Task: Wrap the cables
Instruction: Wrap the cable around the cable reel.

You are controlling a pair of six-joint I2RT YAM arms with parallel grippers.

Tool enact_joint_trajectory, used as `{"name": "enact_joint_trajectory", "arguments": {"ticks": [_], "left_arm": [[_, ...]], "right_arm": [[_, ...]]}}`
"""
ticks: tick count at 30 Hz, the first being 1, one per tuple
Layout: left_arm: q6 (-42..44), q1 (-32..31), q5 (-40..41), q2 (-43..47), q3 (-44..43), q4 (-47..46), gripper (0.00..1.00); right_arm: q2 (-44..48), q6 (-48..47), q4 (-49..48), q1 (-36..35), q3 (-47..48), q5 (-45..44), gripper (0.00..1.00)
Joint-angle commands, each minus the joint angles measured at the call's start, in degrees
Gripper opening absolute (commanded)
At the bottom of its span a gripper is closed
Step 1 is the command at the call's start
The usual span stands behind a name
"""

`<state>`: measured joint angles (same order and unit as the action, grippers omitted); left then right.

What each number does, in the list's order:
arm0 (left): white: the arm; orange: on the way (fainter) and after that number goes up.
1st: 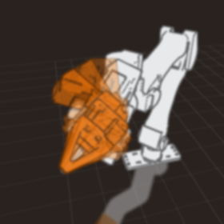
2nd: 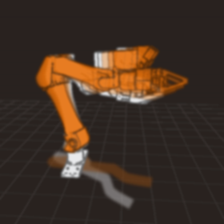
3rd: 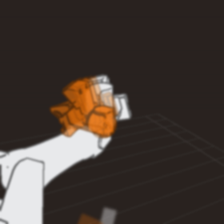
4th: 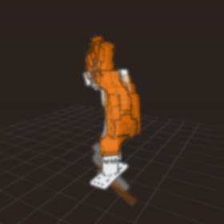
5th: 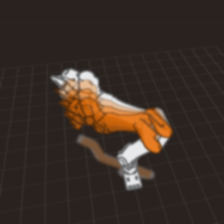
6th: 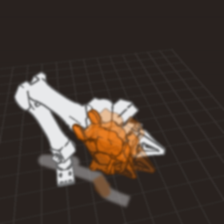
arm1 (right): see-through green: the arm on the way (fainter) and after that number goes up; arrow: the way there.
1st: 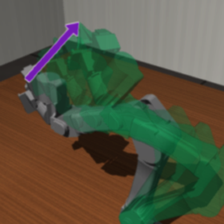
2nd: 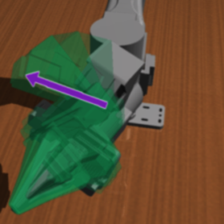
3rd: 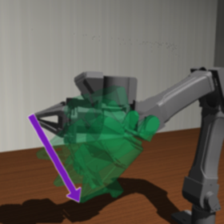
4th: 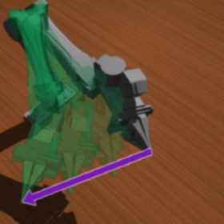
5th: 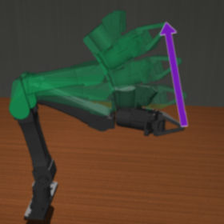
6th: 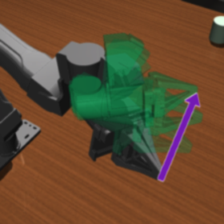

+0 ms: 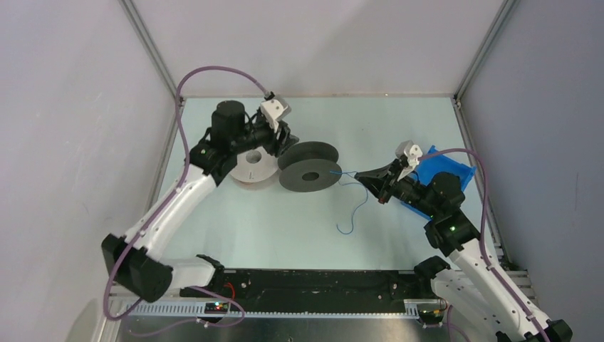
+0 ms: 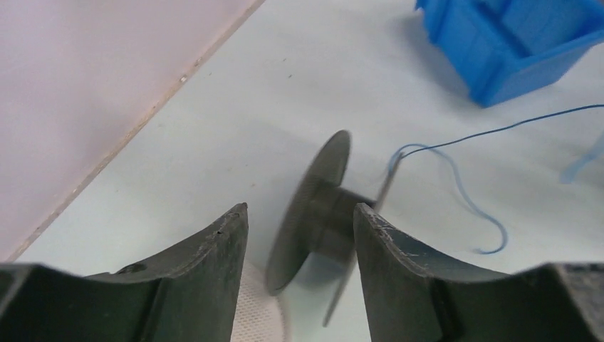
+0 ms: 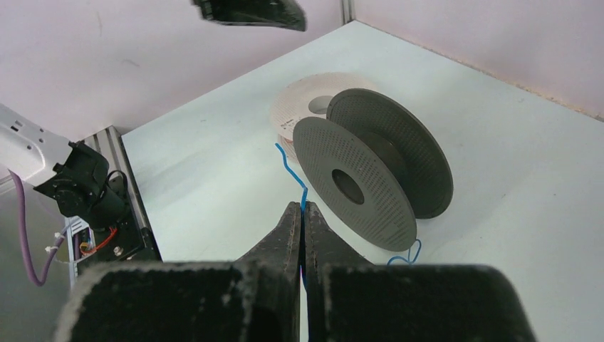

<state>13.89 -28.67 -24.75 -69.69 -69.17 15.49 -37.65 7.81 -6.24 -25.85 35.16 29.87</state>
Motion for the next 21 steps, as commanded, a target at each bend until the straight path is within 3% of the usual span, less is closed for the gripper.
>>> {"name": "enact_joint_trajectory", "arguments": {"ticks": [1,12,21], "left_arm": [[7.98,4.53,-3.27,-7.63,-6.14,3.41,0.61],[12.23,8.36,-11.49,-23.63,-15.43,6.93,0.62],[14.37,8.09,-16.81,-25.98,-13.58,10.45,0.57]], "right_arm": [[1.76,-1.44,1.42,0.25,0.97,-0.88,0.00],[4.66,-0.53,2.85,0.18,1.23,-0.95,0.00],[6.25,-5.94,7.01,0.95,3.93,-5.51,0.00]]}}
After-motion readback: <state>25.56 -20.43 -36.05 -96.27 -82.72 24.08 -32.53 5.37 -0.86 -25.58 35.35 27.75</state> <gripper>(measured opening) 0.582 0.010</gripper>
